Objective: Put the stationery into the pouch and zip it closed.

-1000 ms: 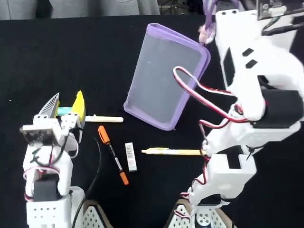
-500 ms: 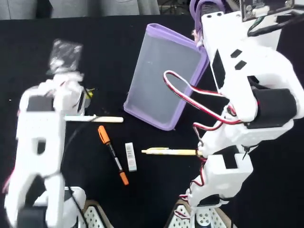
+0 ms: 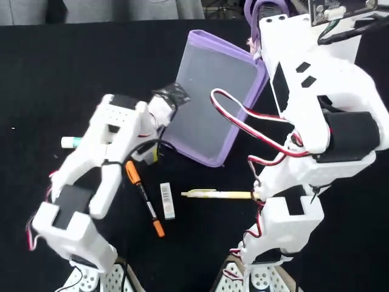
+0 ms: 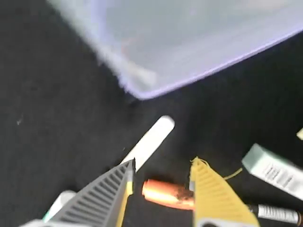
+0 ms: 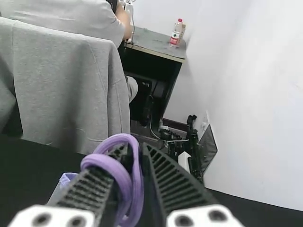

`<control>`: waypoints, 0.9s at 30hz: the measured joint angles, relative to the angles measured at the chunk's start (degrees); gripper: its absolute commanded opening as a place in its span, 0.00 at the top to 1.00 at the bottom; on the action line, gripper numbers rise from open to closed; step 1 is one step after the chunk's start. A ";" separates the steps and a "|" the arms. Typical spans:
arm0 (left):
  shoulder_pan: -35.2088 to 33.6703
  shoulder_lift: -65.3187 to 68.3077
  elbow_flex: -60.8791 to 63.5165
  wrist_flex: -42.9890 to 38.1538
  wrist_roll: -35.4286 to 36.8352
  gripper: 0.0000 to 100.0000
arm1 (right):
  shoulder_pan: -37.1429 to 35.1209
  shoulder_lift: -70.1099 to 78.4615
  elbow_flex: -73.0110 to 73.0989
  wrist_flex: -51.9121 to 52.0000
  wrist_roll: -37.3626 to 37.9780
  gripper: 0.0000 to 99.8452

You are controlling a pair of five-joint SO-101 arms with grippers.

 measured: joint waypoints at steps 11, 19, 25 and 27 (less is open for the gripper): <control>-0.53 11.96 -6.15 -3.52 -0.44 0.80 | 0.00 0.00 0.00 0.00 0.00 0.98; -0.79 18.11 -11.34 -3.16 -0.70 0.98 | 0.00 0.00 0.00 0.00 0.00 0.98; -0.53 19.60 -12.66 -3.08 -0.53 0.97 | 0.00 0.00 0.00 0.00 0.00 0.98; -0.53 19.60 -12.66 -3.08 -0.53 0.97 | 0.00 0.00 0.00 0.00 0.00 0.98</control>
